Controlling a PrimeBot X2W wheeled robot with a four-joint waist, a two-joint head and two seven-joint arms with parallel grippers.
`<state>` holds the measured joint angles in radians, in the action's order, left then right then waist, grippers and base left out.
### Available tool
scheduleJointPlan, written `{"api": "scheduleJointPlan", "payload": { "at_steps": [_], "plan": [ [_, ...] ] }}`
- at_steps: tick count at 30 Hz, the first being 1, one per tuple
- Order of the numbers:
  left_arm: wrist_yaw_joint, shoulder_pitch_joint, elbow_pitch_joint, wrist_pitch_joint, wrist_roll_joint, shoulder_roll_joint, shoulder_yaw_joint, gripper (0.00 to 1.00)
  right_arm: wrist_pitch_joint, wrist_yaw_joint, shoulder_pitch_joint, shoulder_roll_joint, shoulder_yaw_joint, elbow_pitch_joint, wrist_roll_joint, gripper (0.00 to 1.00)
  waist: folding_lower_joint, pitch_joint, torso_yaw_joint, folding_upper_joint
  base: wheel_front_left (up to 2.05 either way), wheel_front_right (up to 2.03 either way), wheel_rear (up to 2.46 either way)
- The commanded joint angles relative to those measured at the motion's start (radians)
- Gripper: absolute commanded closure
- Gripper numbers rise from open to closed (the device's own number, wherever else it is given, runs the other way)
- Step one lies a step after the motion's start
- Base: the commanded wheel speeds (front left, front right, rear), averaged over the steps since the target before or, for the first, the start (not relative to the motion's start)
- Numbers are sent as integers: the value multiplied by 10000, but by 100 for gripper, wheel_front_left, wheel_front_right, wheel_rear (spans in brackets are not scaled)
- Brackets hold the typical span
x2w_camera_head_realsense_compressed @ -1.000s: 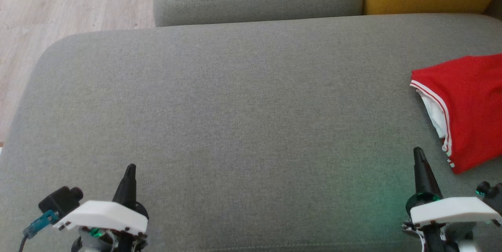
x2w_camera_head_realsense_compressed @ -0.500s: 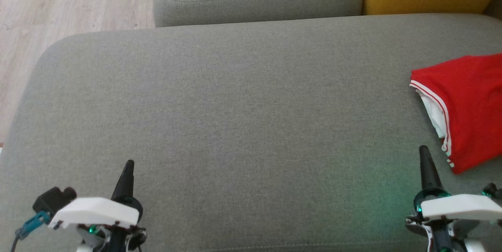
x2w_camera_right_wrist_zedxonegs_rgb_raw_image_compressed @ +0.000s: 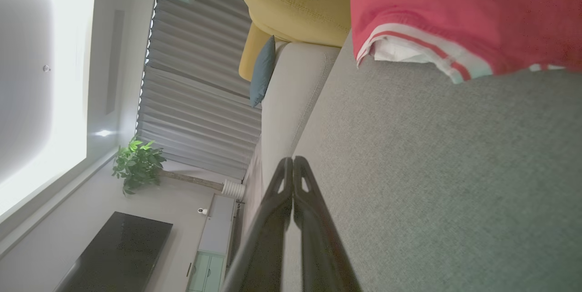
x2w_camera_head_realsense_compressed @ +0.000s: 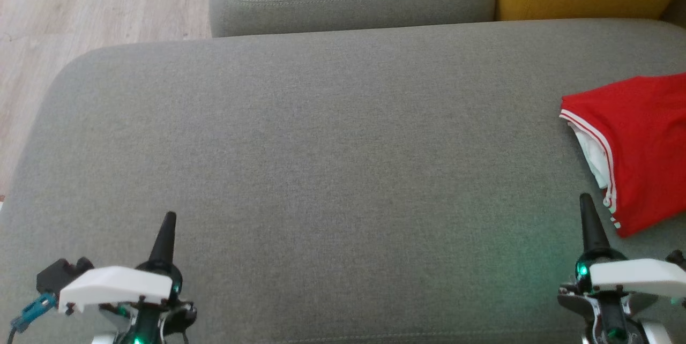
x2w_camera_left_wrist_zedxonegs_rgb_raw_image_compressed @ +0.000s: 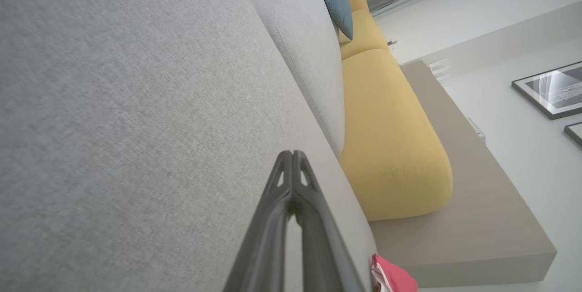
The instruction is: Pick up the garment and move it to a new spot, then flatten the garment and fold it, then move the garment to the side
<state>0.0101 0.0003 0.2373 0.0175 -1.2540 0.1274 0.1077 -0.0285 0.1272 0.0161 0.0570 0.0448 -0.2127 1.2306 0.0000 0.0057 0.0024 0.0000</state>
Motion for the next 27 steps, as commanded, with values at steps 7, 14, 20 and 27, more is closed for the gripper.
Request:
{"api": "scheduleJointPlan", "payload": {
  "at_steps": [7,14,20,27],
  "plan": [
    [324,-706,-194,-250,-904,-52,-719,100,-158,27,-709,215,-14,159,991,100,0,-5,-5,0,0,0,0],
    [550,-796,-127,-455,-1650,-177,-1020,100,-255,29,-836,215,67,42,1789,100,0,-10,-9,0,0,0,0],
    [712,-860,-80,-602,-2182,-267,-1235,100,-324,30,-927,213,126,-41,2358,100,0,-14,-13,0,0,0,0],
    [938,-950,-13,-809,-2926,-393,-1539,100,-424,32,-1055,210,210,-158,3153,100,0,-19,-18,0,0,0,0]
  ]
}}
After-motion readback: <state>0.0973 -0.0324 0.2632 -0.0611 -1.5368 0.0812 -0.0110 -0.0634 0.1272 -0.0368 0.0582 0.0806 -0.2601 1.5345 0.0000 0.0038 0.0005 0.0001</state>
